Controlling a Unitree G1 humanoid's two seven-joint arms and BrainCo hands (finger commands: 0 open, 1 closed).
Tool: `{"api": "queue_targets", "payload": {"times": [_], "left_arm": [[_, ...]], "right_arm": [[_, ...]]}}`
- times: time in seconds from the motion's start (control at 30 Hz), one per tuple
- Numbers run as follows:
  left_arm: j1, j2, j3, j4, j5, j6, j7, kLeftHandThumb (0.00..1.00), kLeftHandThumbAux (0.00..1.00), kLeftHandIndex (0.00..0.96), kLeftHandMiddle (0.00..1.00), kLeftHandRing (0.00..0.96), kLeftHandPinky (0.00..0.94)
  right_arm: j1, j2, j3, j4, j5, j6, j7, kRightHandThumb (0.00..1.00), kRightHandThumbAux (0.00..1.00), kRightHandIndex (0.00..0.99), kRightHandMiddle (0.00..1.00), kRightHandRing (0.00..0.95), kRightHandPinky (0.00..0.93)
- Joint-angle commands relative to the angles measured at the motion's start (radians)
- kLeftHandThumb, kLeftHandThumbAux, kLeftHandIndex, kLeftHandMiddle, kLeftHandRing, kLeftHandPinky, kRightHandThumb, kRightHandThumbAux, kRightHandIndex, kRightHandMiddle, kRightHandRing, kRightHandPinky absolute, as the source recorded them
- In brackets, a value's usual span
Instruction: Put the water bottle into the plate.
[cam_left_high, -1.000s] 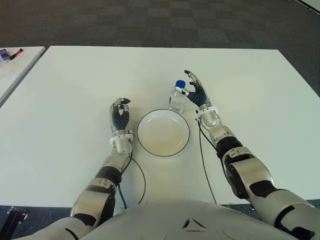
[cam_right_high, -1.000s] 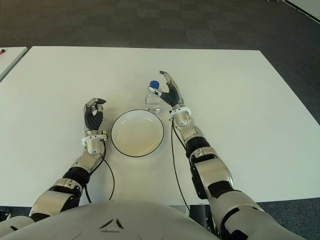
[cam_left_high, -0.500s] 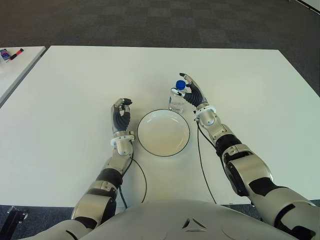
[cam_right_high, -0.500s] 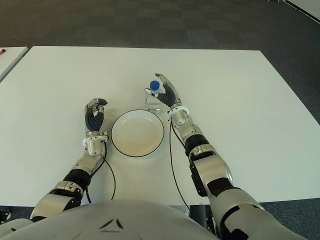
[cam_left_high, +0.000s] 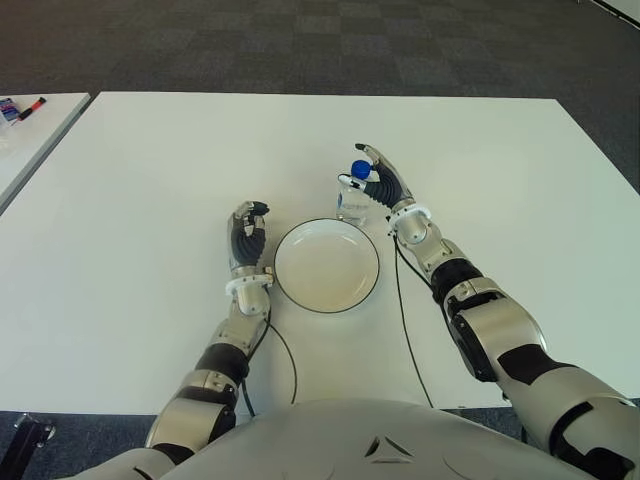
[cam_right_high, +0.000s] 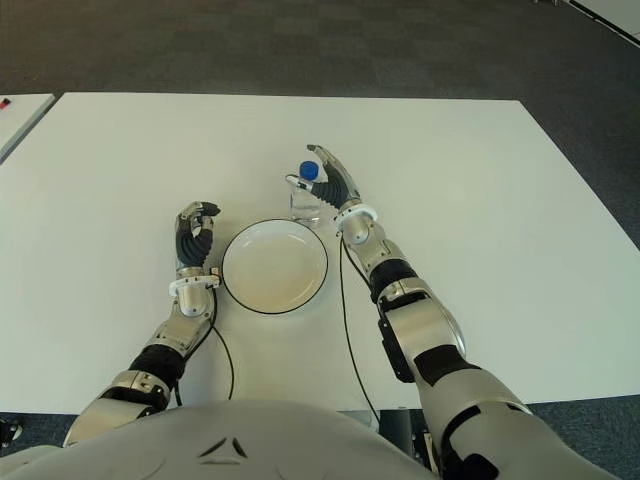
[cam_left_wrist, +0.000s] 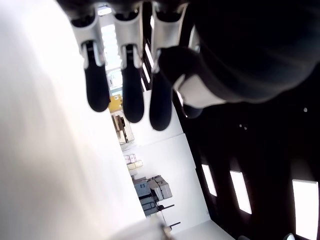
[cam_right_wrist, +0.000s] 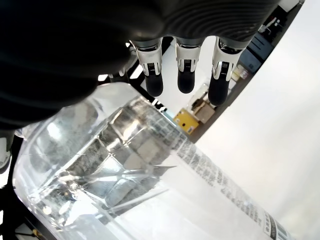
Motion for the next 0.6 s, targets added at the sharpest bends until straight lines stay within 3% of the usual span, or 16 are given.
{"api": "queue_targets", "payload": {"times": [0.03,0.6], "left_arm": [[0.023,-0.009,-0.004,-0.01,-0.003,0.016,-0.018,0.841,0.674,0.42,0.455,0.395,0.414],[0.034,-0.01,0.002,-0.03,-0.008,0.033,-0.05,0.84,0.674,0.422,0.453,0.384,0.407]], "right_arm": [[-0.015,0.002,0.007,0.023,-0.006,0.011,0.001,0.523,0.341,0.0,0.0,0.019,0.154],[-0.021,0.001,0.008,0.035,-0.007,0.009,-0.004,0.534,0.376,0.0,0.0,0.024,0.148]]}}
